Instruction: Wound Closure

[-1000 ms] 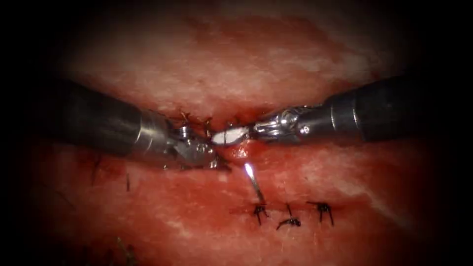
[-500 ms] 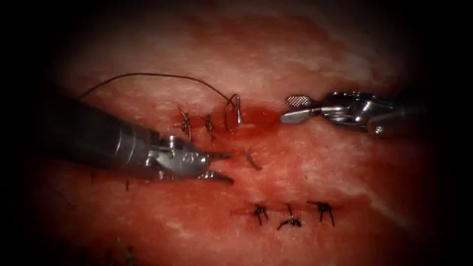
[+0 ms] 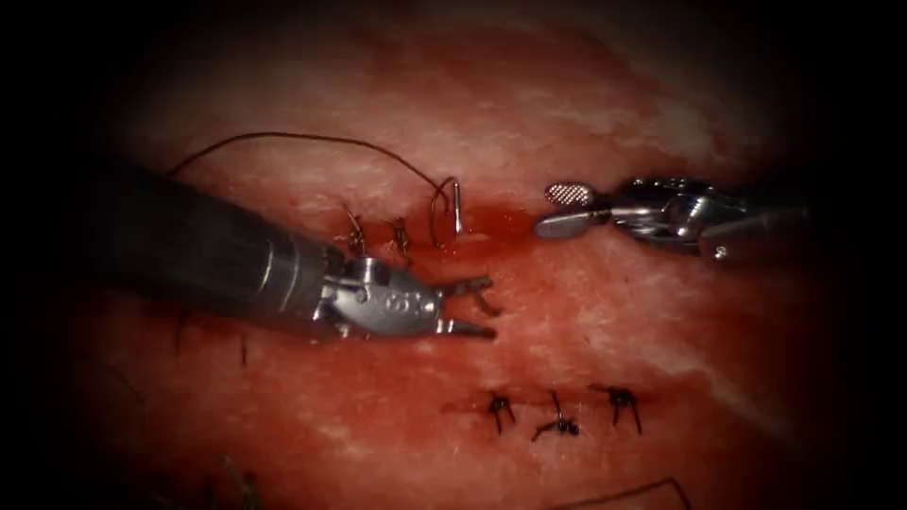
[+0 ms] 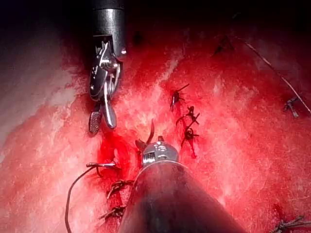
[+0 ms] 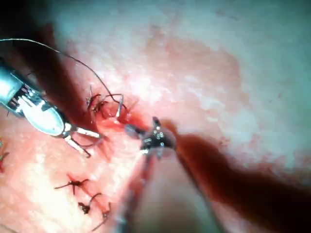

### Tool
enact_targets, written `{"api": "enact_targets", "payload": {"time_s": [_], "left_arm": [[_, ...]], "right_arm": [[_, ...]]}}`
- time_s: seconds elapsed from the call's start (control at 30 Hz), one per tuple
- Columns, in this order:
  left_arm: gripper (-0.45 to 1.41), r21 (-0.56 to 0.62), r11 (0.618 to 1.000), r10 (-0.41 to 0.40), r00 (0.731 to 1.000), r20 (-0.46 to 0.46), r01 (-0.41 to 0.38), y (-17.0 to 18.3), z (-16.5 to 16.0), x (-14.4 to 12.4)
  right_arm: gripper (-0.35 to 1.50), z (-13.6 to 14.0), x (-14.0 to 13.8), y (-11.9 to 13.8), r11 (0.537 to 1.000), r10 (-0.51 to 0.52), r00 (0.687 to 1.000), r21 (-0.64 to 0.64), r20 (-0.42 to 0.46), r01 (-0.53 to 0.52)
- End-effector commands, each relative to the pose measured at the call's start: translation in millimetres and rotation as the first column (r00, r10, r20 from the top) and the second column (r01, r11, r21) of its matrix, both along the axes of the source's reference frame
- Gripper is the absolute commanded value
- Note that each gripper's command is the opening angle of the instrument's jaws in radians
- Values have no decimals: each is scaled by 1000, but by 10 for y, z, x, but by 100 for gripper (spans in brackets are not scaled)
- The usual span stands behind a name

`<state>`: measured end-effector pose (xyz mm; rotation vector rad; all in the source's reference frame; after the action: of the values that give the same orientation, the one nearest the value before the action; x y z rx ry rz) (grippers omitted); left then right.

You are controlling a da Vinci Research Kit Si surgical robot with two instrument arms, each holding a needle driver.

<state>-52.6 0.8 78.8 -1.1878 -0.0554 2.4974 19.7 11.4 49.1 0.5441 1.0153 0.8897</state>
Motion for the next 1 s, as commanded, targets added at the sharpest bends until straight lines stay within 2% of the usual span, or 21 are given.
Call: {"api": "enact_targets", "payload": {"time_s": [0.03,0.23,0.27,0.3,0.33,0.37,0.43,0.57,0.67,0.8,1.0], "left_arm": [[22,1,1000,-1,1000,-3,1,-6,8,-5],[22,-13,1000,-12,1000,3,12,2,26,-6],[17,-15,1000,-12,1000,2,12,3,30,-5],[-8,-21,1000,-14,1000,5,14,5,38,-3],[-8,-21,1000,-14,1000,5,14,5,38,-3],[-27,-26,1000,-16,1000,10,16,5,41,-2],[-45,-28,999,-22,1000,17,22,4,44,1],[-45,56,996,-77,994,82,72,-1,37,2],[-45,221,969,-155,966,205,109,-6,26,-3],[-45,410,908,-241,910,338,88,-16,16,-11],[-45,471,882,-247,877,413,26,-19,-20,-10]], "right_arm": [[130,8,6,-9,1000,-1,1000,-1,-1,1],[130,15,6,-11,1000,-1,1000,-7,0,1],[130,15,6,-11,1000,-1,1000,-7,0,1],[130,15,6,-11,1000,0,1000,-7,0,0],[130,15,6,-11,1000,0,1000,-7,0,0],[130,15,6,-11,1000,0,1000,-7,0,0],[130,15,6,-11,1000,0,1000,-7,0,0],[130,15,6,-12,1000,-1,1000,-7,0,1],[125,14,6,-13,1000,-6,1000,-12,-2,6],[118,11,7,-18,999,-54,998,7,-38,54],[113,7,13,-25,995,-99,992,23,-74,100]]}}
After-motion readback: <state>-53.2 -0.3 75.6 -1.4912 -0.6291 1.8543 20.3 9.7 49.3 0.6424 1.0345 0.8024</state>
